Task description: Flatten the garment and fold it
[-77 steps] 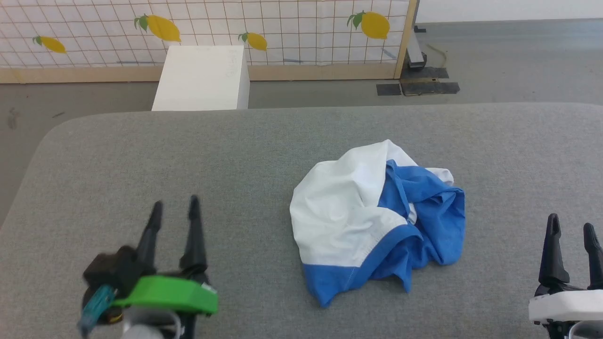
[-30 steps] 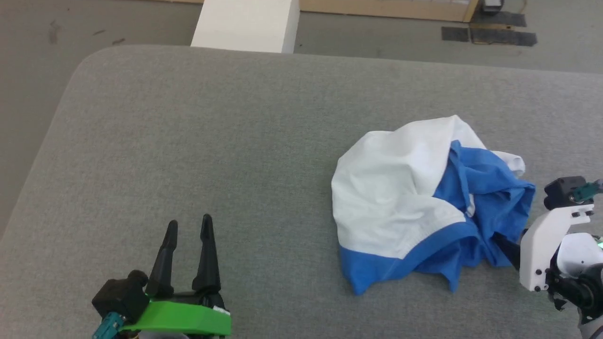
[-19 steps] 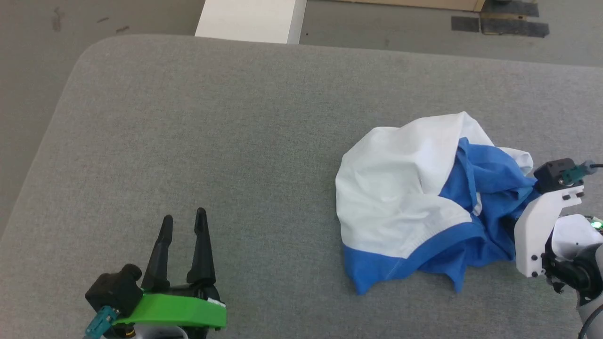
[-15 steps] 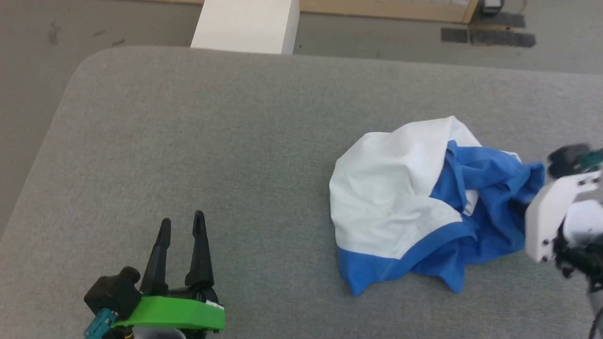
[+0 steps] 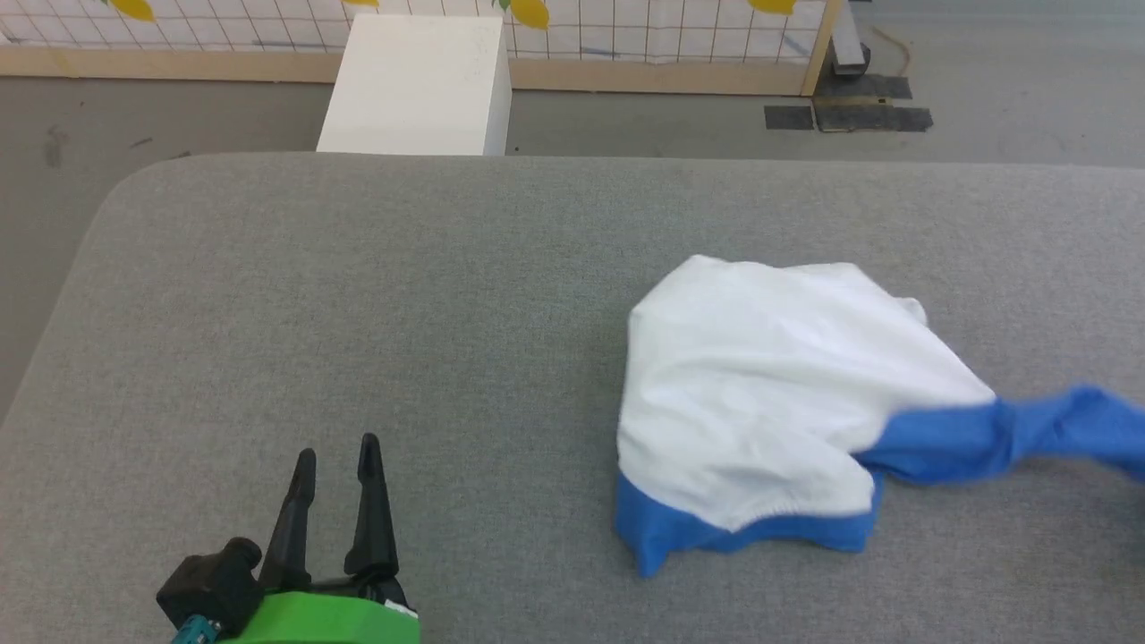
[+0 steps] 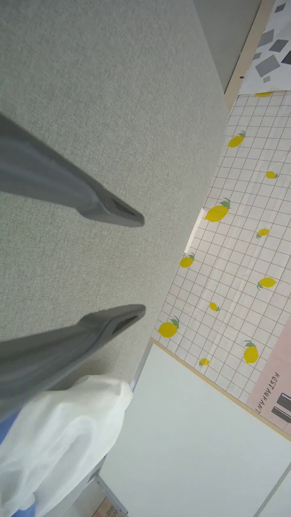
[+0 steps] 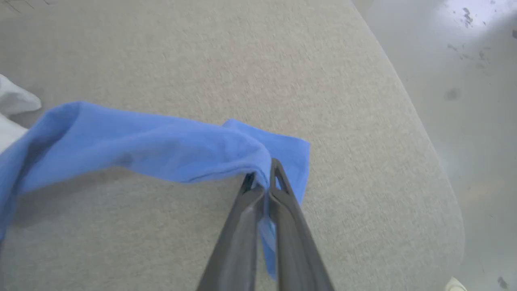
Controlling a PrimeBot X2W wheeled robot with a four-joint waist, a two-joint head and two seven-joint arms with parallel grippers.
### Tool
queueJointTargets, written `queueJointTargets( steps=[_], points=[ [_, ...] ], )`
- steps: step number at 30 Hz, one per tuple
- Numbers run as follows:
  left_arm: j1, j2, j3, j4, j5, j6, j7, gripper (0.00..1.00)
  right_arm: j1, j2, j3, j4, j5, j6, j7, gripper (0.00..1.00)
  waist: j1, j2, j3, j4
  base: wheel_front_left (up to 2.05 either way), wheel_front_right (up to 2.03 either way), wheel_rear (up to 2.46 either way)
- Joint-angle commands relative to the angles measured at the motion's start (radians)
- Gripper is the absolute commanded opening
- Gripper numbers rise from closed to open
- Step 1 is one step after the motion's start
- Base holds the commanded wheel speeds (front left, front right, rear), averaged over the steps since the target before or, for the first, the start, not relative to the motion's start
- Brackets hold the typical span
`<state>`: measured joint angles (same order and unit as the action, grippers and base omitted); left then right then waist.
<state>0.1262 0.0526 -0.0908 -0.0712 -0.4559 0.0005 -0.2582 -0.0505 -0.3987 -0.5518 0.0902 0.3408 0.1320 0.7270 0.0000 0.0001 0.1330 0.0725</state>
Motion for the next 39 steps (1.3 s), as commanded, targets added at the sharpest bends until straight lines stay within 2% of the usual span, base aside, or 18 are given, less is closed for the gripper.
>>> queueJointTargets(
  steps=[1, 4, 8, 10, 11, 14, 17, 22, 26, 31, 35, 39],
  points=[
    [0.009, -0.002, 0.003, 0.003, 0.011, -0.005, -0.004, 1.00, 0.046, 0.021, -0.020, 0.009, -0.018, -0.001, -0.023, 0.00, 0.0000, -0.0001, 0.016, 0.011, 0.00, 0.00, 0.00],
    [0.006, -0.002, 0.008, 0.010, 0.018, -0.012, -0.004, 1.00, 0.120, 0.061, -0.042, 0.034, -0.040, -0.001, -0.054, 0.00, 0.0000, -0.0001, 0.028, 0.011, 0.00, 0.00, 0.00],
    [-0.003, -0.002, 0.012, 0.021, 0.031, -0.022, -0.004, 1.00, 0.130, 0.121, -0.008, 0.081, -0.052, -0.001, -0.105, 0.00, 0.0000, -0.0001, 0.035, 0.003, 0.00, 0.00, 0.00],
    [-0.007, -0.002, 0.014, 0.027, 0.034, -0.026, -0.004, 1.00, 0.112, 0.129, 0.024, 0.104, -0.059, -0.001, -0.135, 0.49, 0.0000, -0.0001, 0.034, -0.006, 0.00, 0.00, 0.00],
    [-0.008, -0.002, 0.015, 0.029, 0.036, -0.027, -0.004, 1.00, 0.098, 0.128, 0.044, 0.113, -0.058, -0.001, -0.145, 1.00, 0.0000, -0.0001, 0.033, -0.011, 0.00, 0.00, 0.00],
    [-0.011, -0.002, 0.017, 0.034, 0.033, -0.030, -0.004, 1.00, 0.057, 0.104, 0.099, 0.096, -0.045, -0.001, -0.154, 1.00, 0.0000, -0.0001, 0.028, -0.025, 0.00, 0.00, 0.00],
    [-0.012, -0.002, 0.014, 0.037, 0.027, -0.029, -0.004, 1.00, 0.018, 0.047, 0.153, 0.015, -0.002, -0.001, -0.124, 1.00, 0.0000, -0.0001, 0.024, -0.037, 0.00, 0.00, 0.00],
    [-0.020, -0.002, 0.002, 0.037, 0.007, -0.023, -0.004, 1.00, -0.056, -0.032, 0.231, -0.174, 0.124, -0.001, 0.016, 1.00, 0.0000, -0.0001, 0.024, -0.044, 0.00, 0.00, 0.00],
    [-0.028, -0.002, -0.014, 0.040, -0.003, -0.021, -0.004, 1.00, -0.096, -0.062, 0.299, -0.248, 0.179, -0.001, 0.127, 1.00, 0.0000, -0.0001, 0.036, -0.035, 0.00, 0.00, 0.00],
    [-0.042, -0.002, -0.021, 0.043, -0.005, -0.024, -0.004, 1.00, -0.123, -0.074, 0.408, -0.245, 0.176, -0.001, 0.221, 1.00, 0.0000, -0.0001, 0.062, -0.009, 0.00, 0.00, 0.00],
    [-0.059, -0.002, -0.026, 0.048, 0.000, -0.030, -0.004, 1.00, -0.128, -0.080, 0.501, -0.171, 0.168, -0.001, 0.272, 1.00, 0.0000, -0.0001, 0.092, 0.019, 0.00, 0.00, 0.00],
    [-0.082, -0.002, -0.038, 0.058, 0.003, -0.039, -0.004, 1.00, -0.158, -0.085, 0.575, -0.072, 0.149, -0.001, 0.264, 1.00, 0.0000, -0.0001, 0.121, 0.051, 0.00, 0.00, 0.00]
  ],
)
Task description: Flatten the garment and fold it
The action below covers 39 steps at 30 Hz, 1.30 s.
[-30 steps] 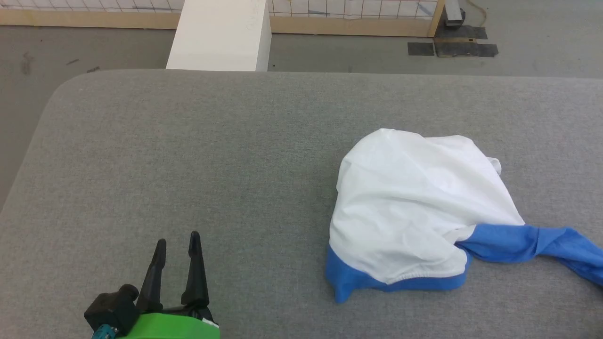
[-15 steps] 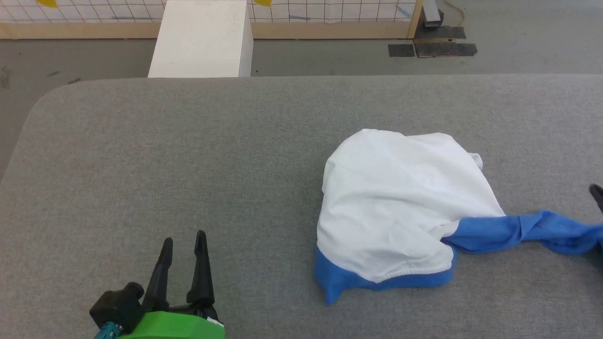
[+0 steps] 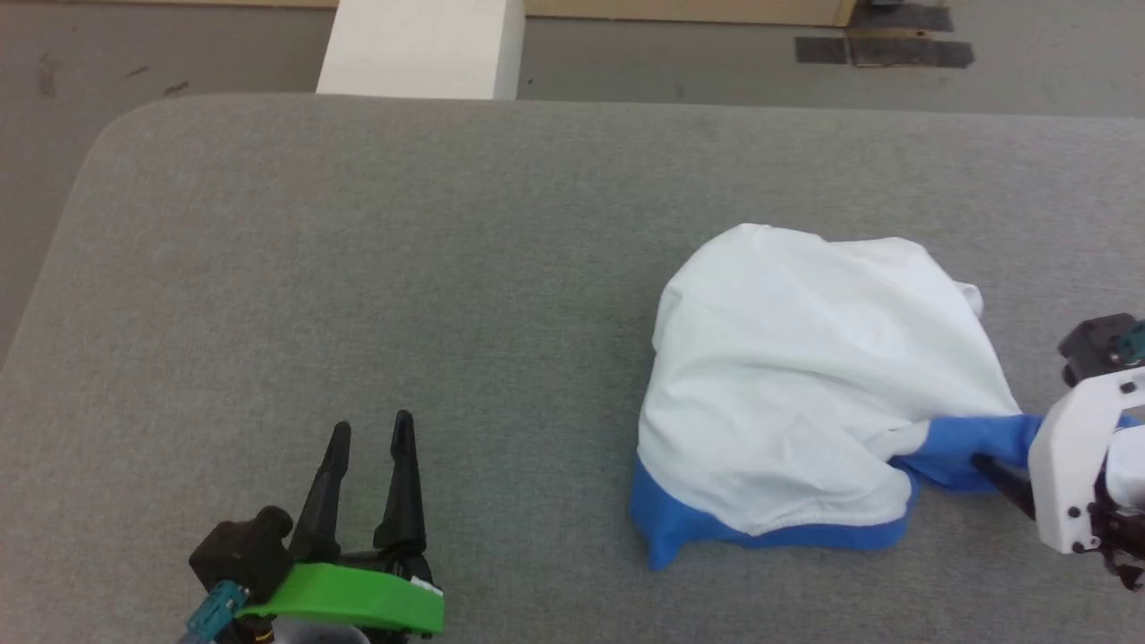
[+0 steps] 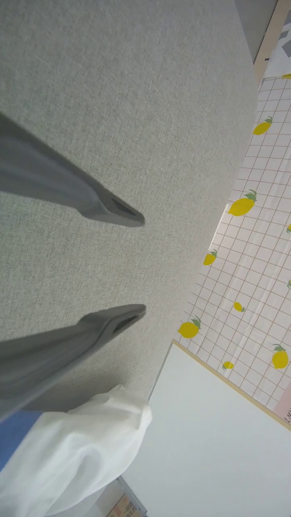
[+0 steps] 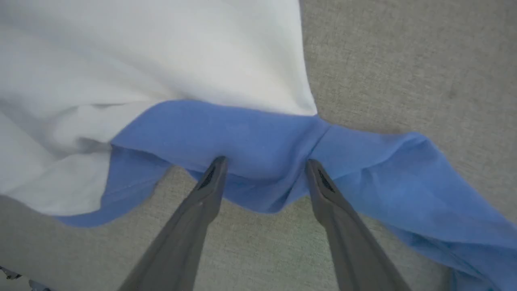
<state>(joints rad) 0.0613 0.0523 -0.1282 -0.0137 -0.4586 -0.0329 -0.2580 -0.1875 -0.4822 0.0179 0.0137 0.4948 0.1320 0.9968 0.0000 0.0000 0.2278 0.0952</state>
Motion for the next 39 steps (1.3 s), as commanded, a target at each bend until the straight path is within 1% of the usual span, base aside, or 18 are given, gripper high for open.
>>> queueJointTargets(
  steps=[1, 5, 6, 7, 9, 12, 16, 18, 22, 26, 30, 34, 35, 36, 37, 38, 39],
  points=[
    [-0.023, -0.002, -0.004, 0.003, 0.006, -0.007, -0.004, 1.00, -0.029, 0.000, 0.023, 0.035, -0.011, -0.001, -0.013, 1.00, 0.0000, 0.0000, 0.033, 0.036, 0.00, 0.00, 0.00],
    [-0.039, -0.002, -0.013, 0.011, 0.006, -0.011, -0.004, 1.00, -0.053, -0.018, 0.100, 0.124, -0.024, -0.001, -0.059, 1.00, 0.0000, 0.0000, 0.046, 0.054, 0.00, 0.00, 0.00],
    [-0.041, -0.002, -0.013, 0.012, 0.006, -0.011, -0.004, 1.00, -0.060, -0.022, 0.113, 0.138, -0.022, -0.001, -0.078, 0.37, 0.0000, 0.0000, 0.046, 0.055, 0.00, 0.00, 0.00],
    [-0.042, -0.002, -0.014, 0.014, 0.007, -0.011, -0.004, 1.00, -0.068, -0.026, 0.126, 0.155, -0.015, -0.001, -0.093, 0.00, 0.0000, 0.0000, 0.046, 0.054, 0.00, 0.00, 0.00],
    [-0.036, -0.002, -0.010, 0.018, 0.008, -0.009, -0.004, 1.00, -0.087, -0.029, 0.143, 0.171, 0.008, -0.001, -0.109, 0.00, 0.0000, 0.0000, 0.037, 0.042, 0.00, 0.00, 0.00],
    [-0.021, -0.002, -0.001, 0.026, 0.011, -0.012, -0.004, 1.00, -0.131, -0.037, 0.144, 0.170, 0.022, -0.001, -0.162, 0.00, 0.0000, 0.0000, 0.012, 0.009, 0.00, 0.00, 0.00],
    [-0.005, -0.002, 0.007, 0.033, 0.011, -0.017, -0.004, 1.00, -0.173, -0.071, 0.104, 0.164, 0.037, -0.001, -0.220, 0.00, 0.0000, 0.0000, -0.033, -0.035, 0.00, 0.00, 0.00],
    [0.001, -0.002, 0.008, 0.034, 0.010, -0.018, -0.004, 1.00, -0.174, -0.096, 0.061, 0.162, 0.037, -0.001, -0.243, 0.00, 0.0000, 0.0000, -0.050, -0.051, 0.00, 0.00, 0.00],
    [0.011, -0.002, 0.007, 0.030, 0.013, -0.016, -0.004, 1.00, -0.142, -0.127, -0.064, 0.165, 0.035, -0.001, -0.289, 0.00, 0.0000, 0.0000, -0.066, -0.069, 0.00, 0.00, 0.00],
    [0.023, -0.002, 0.010, 0.030, 0.022, -0.020, -0.004, 1.00, -0.036, -0.136, -0.190, 0.177, 0.013, -0.001, -0.306, 0.00, 0.0000, 0.0000, -0.067, -0.073, 0.00, 0.00, 0.00],
    [0.034, -0.002, 0.015, 0.034, 0.029, -0.023, -0.004, 1.00, 0.088, -0.100, -0.264, 0.204, -0.014, -0.001, -0.291, 0.00, 0.0000, 0.0000, -0.061, -0.068, 0.00, 0.00, 0.00],
    [0.032, -0.002, 0.019, 0.042, 0.035, -0.031, -0.004, 1.00, 0.171, -0.045, -0.284, 0.246, -0.047, -0.001, -0.308, 0.00, 0.0000, 0.0000, -0.056, -0.059, 0.00, 0.00, 0.00],
    [0.030, -0.002, 0.019, 0.044, 0.035, -0.033, -0.004, 1.00, 0.175, -0.033, -0.283, 0.255, -0.051, -0.001, -0.317, 0.17, 0.0000, 0.0000, -0.055, -0.058, 0.00, 0.00, 0.00],
    [0.028, -0.002, 0.020, 0.047, 0.036, -0.034, -0.004, 1.00, 0.174, -0.020, -0.279, 0.262, -0.055, -0.001, -0.331, 0.46, 0.0000, 0.0000, -0.056, -0.057, 0.00, 0.00, 0.00],
    [0.026, -0.002, 0.020, 0.049, 0.037, -0.034, -0.004, 1.00, 0.170, -0.012, -0.272, 0.266, -0.058, -0.001, -0.341, 0.96, 0.0000, 0.0000, -0.056, -0.057, 0.00, 0.00, 0.00],
    [0.024, -0.002, 0.019, 0.051, 0.037, -0.033, -0.004, 1.00, 0.163, -0.006, -0.254, 0.267, -0.058, -0.001, -0.344, 1.00, 0.0000, 0.0000, -0.057, -0.058, 0.00, 0.00, 0.00],
    [0.023, -0.002, 0.019, 0.052, 0.036, -0.032, -0.004, 1.00, 0.155, -0.003, -0.239, 0.264, -0.054, -0.001, -0.345, 1.00, 0.0000, 0.0000, -0.058, -0.060, 0.00, 0.00, 0.00]
  ],
)
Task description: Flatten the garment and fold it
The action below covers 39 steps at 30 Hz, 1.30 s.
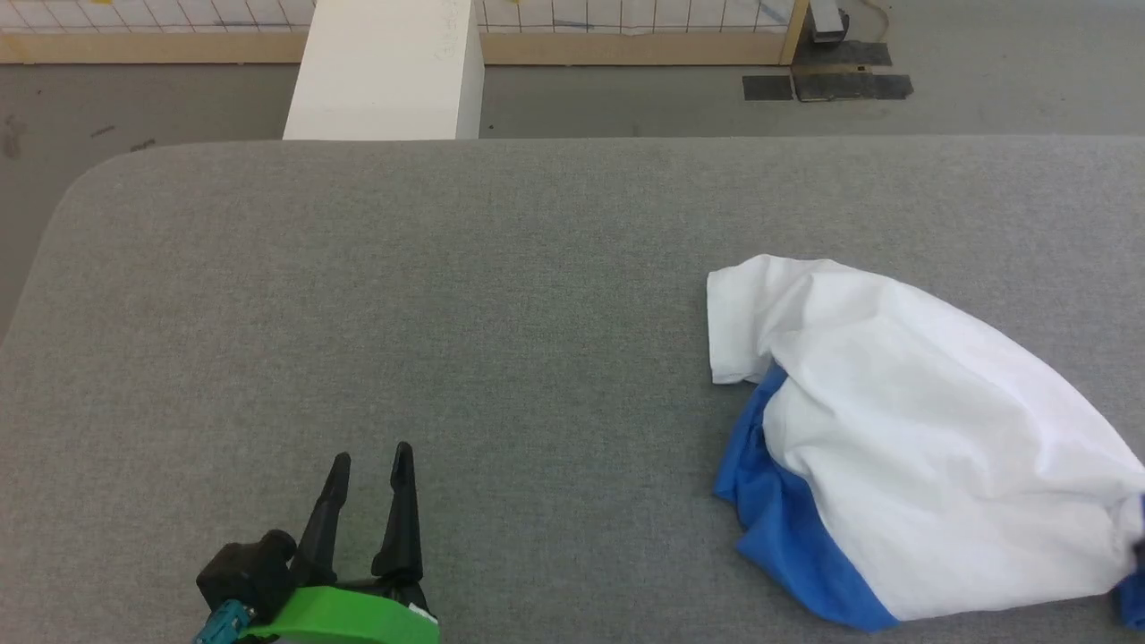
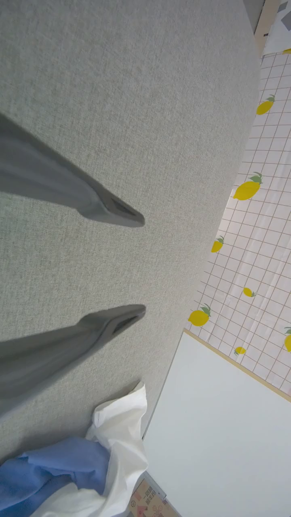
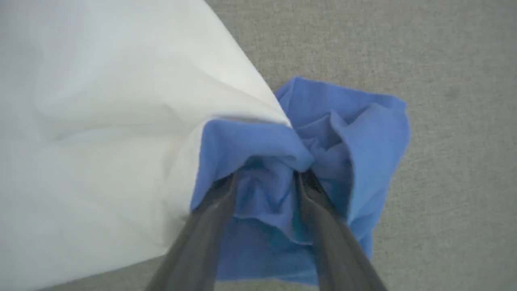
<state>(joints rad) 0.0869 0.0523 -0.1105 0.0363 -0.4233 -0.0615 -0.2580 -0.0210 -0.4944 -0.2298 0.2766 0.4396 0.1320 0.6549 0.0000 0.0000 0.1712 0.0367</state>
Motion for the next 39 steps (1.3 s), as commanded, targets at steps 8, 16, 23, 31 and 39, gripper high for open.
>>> queueJointTargets(
  steps=[8, 16, 23, 31, 39],
  points=[
    [0.006, -0.002, -0.014, 0.011, -0.032, 0.006, -0.004, 1.00, -0.125, -0.090, 0.132, -0.194, 0.096, -0.001, 0.057, 1.00, 0.0000, 0.0000, -0.043, -0.013, 0.00, 0.00, 0.00],
    [0.014, -0.002, -0.034, 0.005, -0.052, 0.016, -0.004, 1.00, -0.260, -0.099, 0.204, -0.365, 0.137, -0.001, 0.198, 1.00, 0.0000, 0.0000, -0.058, 0.019, 0.00, 0.00, 0.00],
    [-0.020, -0.002, -0.045, 0.002, -0.042, 0.007, -0.004, 1.00, -0.349, -0.071, 0.315, -0.221, 0.064, -0.001, 0.191, 1.00, 0.0000, 0.0000, 0.011, 0.068, 0.00, 0.00, 0.00],
    [-0.070, -0.002, -0.073, 0.001, -0.040, -0.006, -0.004, 1.00, -0.382, -0.006, 0.430, 0.033, 0.042, -0.001, 0.170, 1.00, 0.0000, 0.0000, 0.071, 0.131, 0.00, 0.00, 0.00],
    [-0.075, -0.002, -0.070, 0.003, -0.048, -0.003, -0.004, 1.00, -0.464, -0.041, 0.588, 0.033, 0.092, -0.001, 0.021, 0.00, 0.0000, 0.0000, 0.072, 0.139, 0.00, 0.00, 0.00]
  ],
)
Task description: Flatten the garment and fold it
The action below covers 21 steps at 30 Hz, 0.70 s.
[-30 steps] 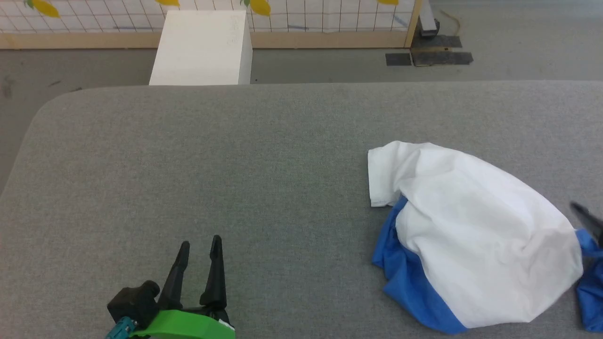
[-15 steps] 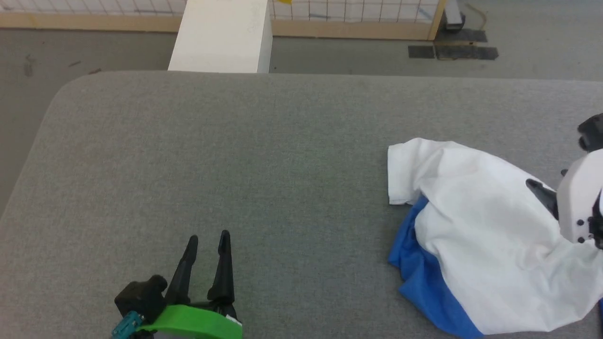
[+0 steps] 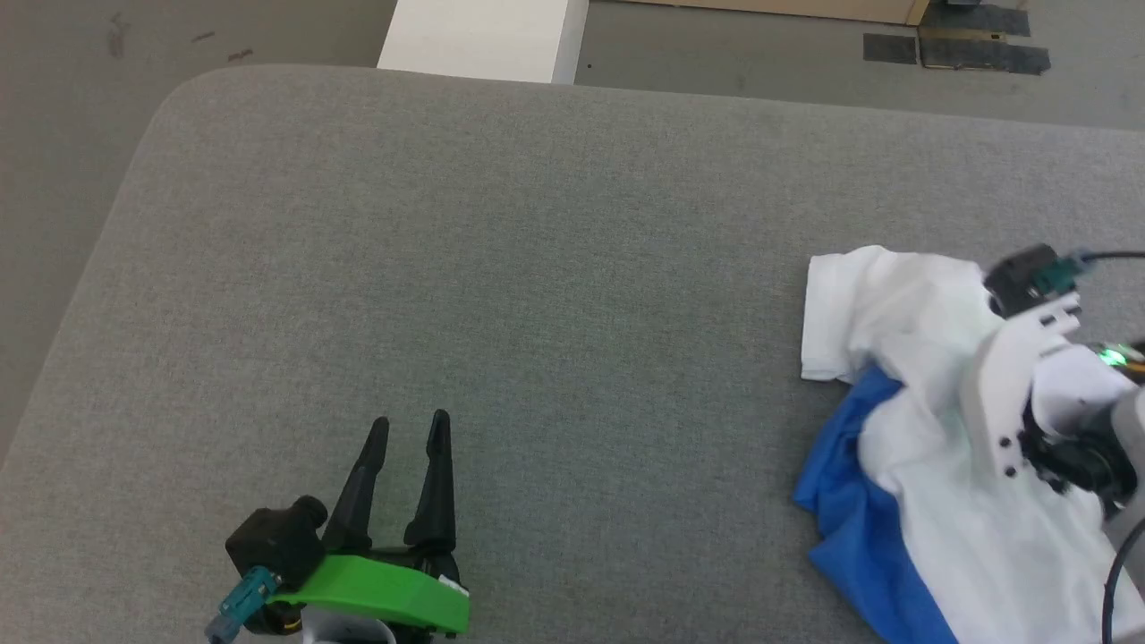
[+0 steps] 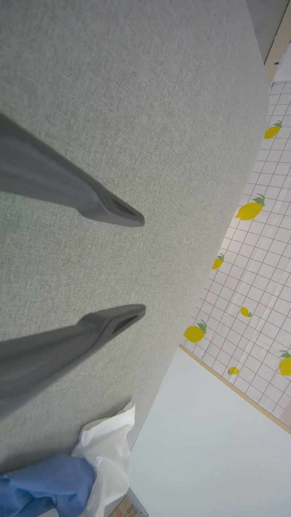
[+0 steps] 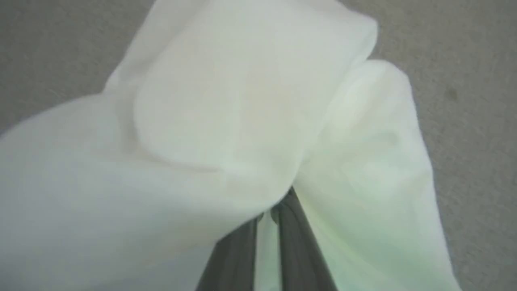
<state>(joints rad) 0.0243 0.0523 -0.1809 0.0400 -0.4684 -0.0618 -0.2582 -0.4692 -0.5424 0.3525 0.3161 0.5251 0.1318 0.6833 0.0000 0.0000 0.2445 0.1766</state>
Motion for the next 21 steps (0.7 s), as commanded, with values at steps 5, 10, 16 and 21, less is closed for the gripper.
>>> queueJointTargets(
  steps=[5, 10, 16, 21],
  points=[
    [-0.016, -0.002, -0.010, 0.001, -0.012, 0.002, -0.004, 1.00, -0.170, -0.021, 0.081, -0.048, 0.036, -0.001, -0.074, 0.00, 0.0000, 0.0000, -0.001, 0.002, 0.00, 0.00, 0.00],
    [-0.032, -0.002, -0.029, 0.000, -0.023, 0.001, -0.004, 1.00, -0.312, -0.046, 0.106, -0.025, 0.024, -0.001, -0.114, 0.00, 0.0000, 0.0000, 0.017, 0.027, 0.00, 0.00, 0.00],
    [-0.046, -0.002, -0.043, 0.011, -0.029, -0.003, -0.004, 1.00, -0.370, -0.066, 0.114, 0.097, -0.017, -0.001, -0.157, 0.02, 0.0000, 0.0000, 0.059, 0.072, 0.00, 0.00, 0.00],
    [-0.073, -0.002, -0.069, 0.018, -0.038, -0.006, -0.004, 1.00, -0.318, -0.053, 0.114, 0.229, -0.027, -0.001, -0.150, 1.00, 0.0000, 0.0000, 0.092, 0.105, 0.00, 0.00, 0.00]
  ],
)
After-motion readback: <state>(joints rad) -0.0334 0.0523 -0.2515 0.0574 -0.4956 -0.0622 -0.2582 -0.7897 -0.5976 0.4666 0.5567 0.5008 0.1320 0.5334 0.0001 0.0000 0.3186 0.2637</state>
